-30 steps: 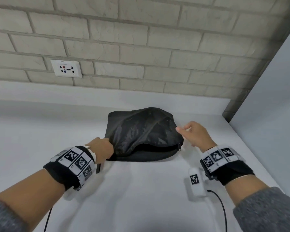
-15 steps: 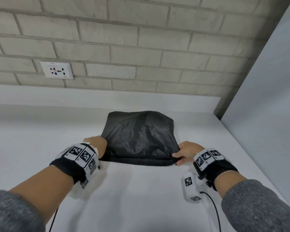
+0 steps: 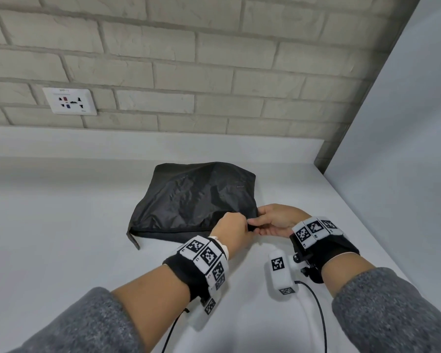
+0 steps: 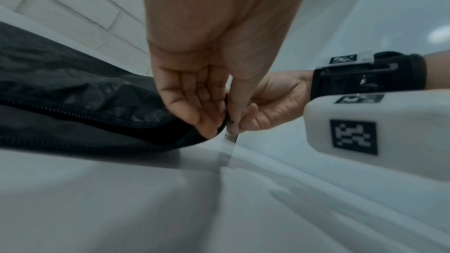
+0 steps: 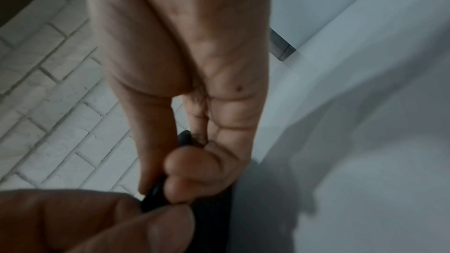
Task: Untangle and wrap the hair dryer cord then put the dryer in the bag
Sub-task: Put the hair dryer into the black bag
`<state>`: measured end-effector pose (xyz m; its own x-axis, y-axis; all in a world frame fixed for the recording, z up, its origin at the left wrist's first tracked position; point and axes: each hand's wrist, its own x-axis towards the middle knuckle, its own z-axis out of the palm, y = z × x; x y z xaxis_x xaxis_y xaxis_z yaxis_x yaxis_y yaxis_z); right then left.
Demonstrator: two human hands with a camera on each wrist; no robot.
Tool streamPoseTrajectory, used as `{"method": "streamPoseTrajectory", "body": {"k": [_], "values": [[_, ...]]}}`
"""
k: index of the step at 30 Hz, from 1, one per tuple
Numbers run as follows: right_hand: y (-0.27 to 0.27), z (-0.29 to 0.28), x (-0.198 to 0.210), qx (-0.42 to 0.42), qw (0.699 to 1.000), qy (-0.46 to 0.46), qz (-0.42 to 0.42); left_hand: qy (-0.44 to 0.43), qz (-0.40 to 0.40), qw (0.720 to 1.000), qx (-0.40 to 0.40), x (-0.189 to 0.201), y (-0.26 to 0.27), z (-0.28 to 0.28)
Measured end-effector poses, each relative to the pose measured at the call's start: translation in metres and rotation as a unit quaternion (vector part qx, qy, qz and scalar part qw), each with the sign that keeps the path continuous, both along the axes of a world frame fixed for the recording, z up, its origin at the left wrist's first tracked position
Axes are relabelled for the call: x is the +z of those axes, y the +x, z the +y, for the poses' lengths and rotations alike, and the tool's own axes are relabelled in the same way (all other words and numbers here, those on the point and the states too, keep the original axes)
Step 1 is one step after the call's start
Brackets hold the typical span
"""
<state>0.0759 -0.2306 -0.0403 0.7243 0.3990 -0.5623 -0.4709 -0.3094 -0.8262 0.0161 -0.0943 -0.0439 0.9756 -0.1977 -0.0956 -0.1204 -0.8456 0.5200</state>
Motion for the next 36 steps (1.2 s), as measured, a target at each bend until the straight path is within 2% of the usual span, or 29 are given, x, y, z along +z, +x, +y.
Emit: {"method": "streamPoseTrajectory", "body": {"k": [5, 8, 11, 15, 19, 24, 26, 29, 32, 34, 36], "values": [[-0.003, 0.002, 0.002, -0.02, 0.999, 0.049, 0.004, 0.044, -0.05, 0.998, -0.023, -0.006, 0.0, 0.0], [-0.003, 0.005, 0.005, -0.007, 1.0, 0.026, -0.004, 0.05, -0.073, 0.995, -0.037, -0.006, -0.001, 0.0], [-0.002, 0.007, 0.008, 0.01, 1.0, -0.003, -0.019, 0.041, -0.073, 0.996, -0.026, -0.007, 0.001, 0.0], [-0.003, 0.003, 0.007, 0.001, 1.0, 0.018, -0.018, 0.042, -0.059, 0.996, -0.061, -0.005, 0.003, 0.007], [-0.005, 0.003, 0.006, -0.017, 0.999, 0.042, -0.025, -0.01, -0.013, 0.999, -0.028, -0.003, 0.001, 0.011], [0.0, 0.004, 0.003, -0.045, 0.998, -0.031, -0.036, -0.054, 0.123, 0.989, 0.067, -0.001, 0.006, 0.024], [0.004, -0.004, 0.0, -0.056, 0.996, -0.068, -0.026, -0.032, 0.169, 0.982, 0.083, 0.001, 0.006, 0.041], [0.011, -0.015, -0.006, -0.065, 0.991, -0.114, -0.015, 0.027, 0.193, 0.974, 0.112, 0.006, 0.002, 0.077], [0.014, -0.02, -0.007, -0.065, 0.986, -0.151, -0.009, 0.152, 0.218, 0.956, 0.127, 0.011, -0.003, 0.117], [0.017, -0.022, -0.007, -0.067, 0.982, -0.175, -0.017, 0.257, 0.222, 0.932, 0.125, 0.018, -0.009, 0.138], [0.017, -0.019, -0.003, -0.055, 0.975, -0.216, -0.025, 0.295, 0.22, 0.924, 0.099, 0.018, -0.012, 0.154]]}}
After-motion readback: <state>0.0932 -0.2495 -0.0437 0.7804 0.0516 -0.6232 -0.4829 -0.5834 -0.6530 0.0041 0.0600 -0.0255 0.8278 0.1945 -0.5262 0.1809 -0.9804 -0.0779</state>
